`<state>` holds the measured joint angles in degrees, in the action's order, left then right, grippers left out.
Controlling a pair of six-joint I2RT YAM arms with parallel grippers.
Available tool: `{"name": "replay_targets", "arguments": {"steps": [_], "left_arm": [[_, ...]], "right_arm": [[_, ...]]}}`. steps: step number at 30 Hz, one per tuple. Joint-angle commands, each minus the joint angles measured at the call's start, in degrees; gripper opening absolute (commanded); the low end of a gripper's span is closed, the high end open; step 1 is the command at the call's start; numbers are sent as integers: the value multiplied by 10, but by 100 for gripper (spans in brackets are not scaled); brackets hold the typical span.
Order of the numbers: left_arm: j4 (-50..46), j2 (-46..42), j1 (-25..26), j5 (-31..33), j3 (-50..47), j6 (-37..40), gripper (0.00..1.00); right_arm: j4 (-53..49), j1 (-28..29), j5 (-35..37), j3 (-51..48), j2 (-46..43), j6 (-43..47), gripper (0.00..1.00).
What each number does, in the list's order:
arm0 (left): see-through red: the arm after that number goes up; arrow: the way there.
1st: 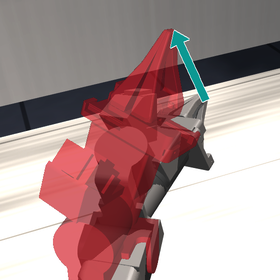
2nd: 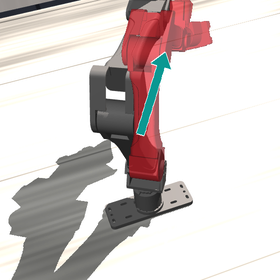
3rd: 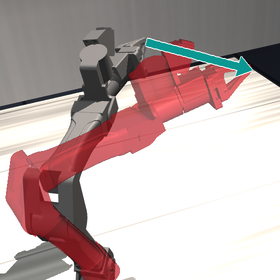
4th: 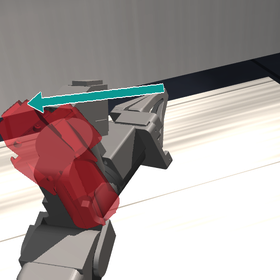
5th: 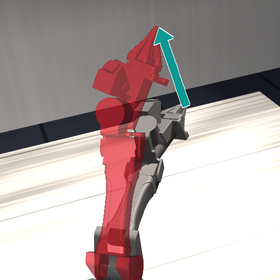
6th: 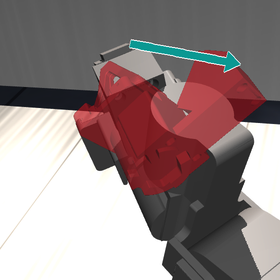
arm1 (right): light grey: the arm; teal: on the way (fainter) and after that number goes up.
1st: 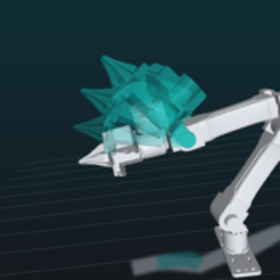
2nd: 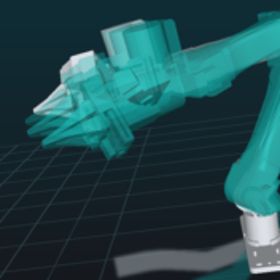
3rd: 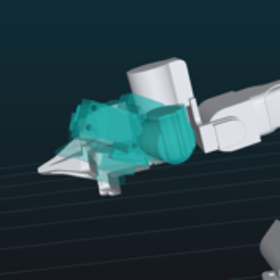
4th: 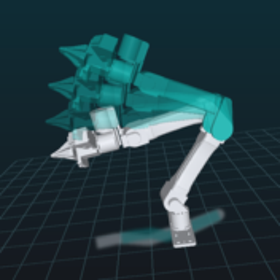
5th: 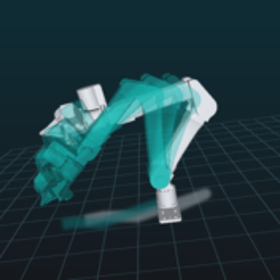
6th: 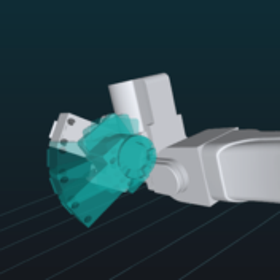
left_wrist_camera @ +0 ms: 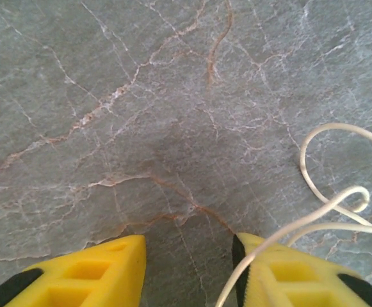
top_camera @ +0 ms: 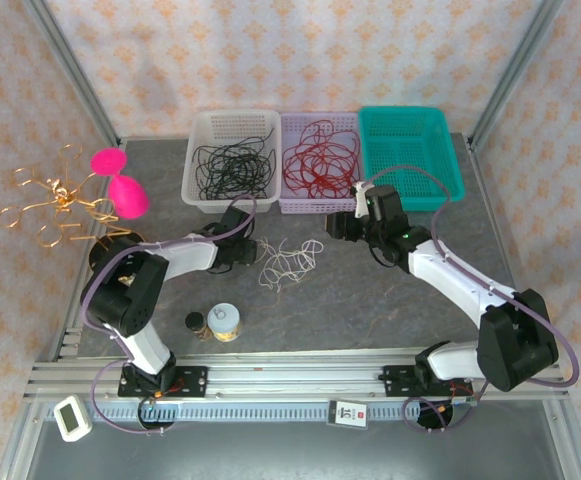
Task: Untangle the cables
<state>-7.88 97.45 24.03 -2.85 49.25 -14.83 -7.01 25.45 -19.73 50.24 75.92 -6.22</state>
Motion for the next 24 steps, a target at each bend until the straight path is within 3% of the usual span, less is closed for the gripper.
{"name": "replay_targets", "arguments": {"steps": [1,4,6,10,14,18,24], "left_arm": [[10,12,10,-4,15,1,36],[14,-9,19,25,13,-2,9],[27,-56,39,62,0,9,0],[22,-172,77,107,-11,38,0],[-22,-253,91,87,13,59,0],[-53,-317,105,45,46,95,0],[-92,-348,106,6,95,120,0]], "right_arm": [[5,1,2,4,0,0,62],[1,2,0,11,-3,3,62],[1,1,-7,14,-9,10,63],[29,30,-89,11,-38,59,65],[106,100,-155,-2,-63,111,77],[259,111,-264,-35,-58,108,85],[291,120,-296,30,28,94,84]]}}
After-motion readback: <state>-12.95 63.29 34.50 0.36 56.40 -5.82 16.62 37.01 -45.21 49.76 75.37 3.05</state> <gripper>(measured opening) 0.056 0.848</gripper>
